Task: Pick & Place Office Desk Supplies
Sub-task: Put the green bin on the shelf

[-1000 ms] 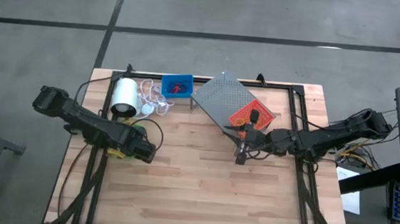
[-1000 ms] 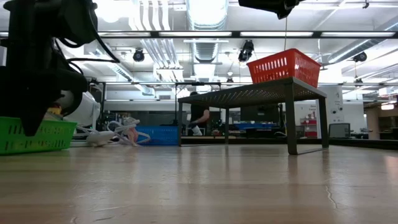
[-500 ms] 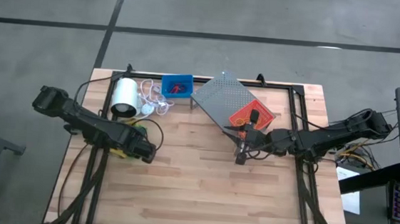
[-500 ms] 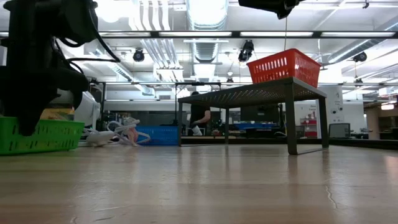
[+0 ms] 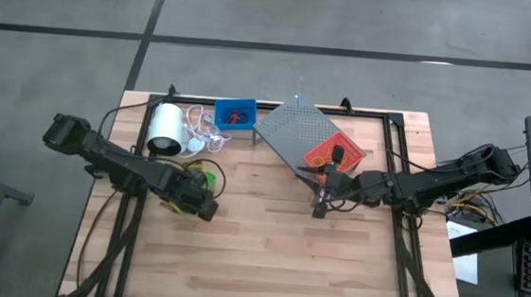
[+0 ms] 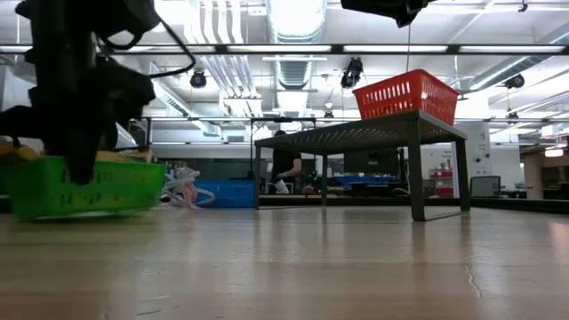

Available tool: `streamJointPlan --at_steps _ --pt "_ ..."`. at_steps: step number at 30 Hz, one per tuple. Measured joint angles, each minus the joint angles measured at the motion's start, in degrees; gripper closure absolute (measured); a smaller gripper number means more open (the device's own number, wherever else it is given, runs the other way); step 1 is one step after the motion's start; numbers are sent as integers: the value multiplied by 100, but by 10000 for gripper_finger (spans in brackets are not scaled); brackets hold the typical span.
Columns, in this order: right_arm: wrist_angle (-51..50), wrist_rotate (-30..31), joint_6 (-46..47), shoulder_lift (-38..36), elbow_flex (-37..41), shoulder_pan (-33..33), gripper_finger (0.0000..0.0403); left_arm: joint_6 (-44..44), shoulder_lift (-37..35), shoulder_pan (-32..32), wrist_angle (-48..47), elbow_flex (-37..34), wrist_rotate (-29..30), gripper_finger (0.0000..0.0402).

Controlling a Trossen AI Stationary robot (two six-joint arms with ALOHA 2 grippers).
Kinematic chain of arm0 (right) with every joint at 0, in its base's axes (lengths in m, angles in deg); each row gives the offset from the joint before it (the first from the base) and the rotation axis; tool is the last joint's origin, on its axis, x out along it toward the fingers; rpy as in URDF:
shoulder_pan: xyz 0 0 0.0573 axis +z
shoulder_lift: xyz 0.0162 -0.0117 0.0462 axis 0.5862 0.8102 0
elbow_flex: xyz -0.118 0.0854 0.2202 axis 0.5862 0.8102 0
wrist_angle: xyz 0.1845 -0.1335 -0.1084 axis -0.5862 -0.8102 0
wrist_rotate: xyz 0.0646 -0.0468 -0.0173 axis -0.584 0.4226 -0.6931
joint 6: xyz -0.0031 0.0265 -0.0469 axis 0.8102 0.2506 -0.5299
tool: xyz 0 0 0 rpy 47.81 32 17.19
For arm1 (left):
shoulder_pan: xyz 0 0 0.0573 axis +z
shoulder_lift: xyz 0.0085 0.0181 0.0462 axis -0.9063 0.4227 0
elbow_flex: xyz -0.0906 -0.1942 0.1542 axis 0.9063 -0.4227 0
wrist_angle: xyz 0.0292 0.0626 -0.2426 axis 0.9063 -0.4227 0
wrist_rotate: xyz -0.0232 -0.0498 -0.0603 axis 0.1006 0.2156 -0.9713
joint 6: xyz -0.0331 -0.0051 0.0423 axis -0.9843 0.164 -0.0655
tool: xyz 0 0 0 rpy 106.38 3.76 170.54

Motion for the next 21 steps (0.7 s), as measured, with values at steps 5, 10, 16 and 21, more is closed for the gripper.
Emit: streamJointPlan --at_steps 5,10,16,21 --pt "0 0 0 0 0 1 332 416 0 105 -43 254 3 393" --pt "2 0 0 0 0 -1 335 785 0 142 -338 577 2 393" --pt "2 0 0 0 0 1 327 941 0 275 -882 1089 28 393" --pt "0 0 0 0 0 1 321 1092 102 433 -1199 1444 70 393"
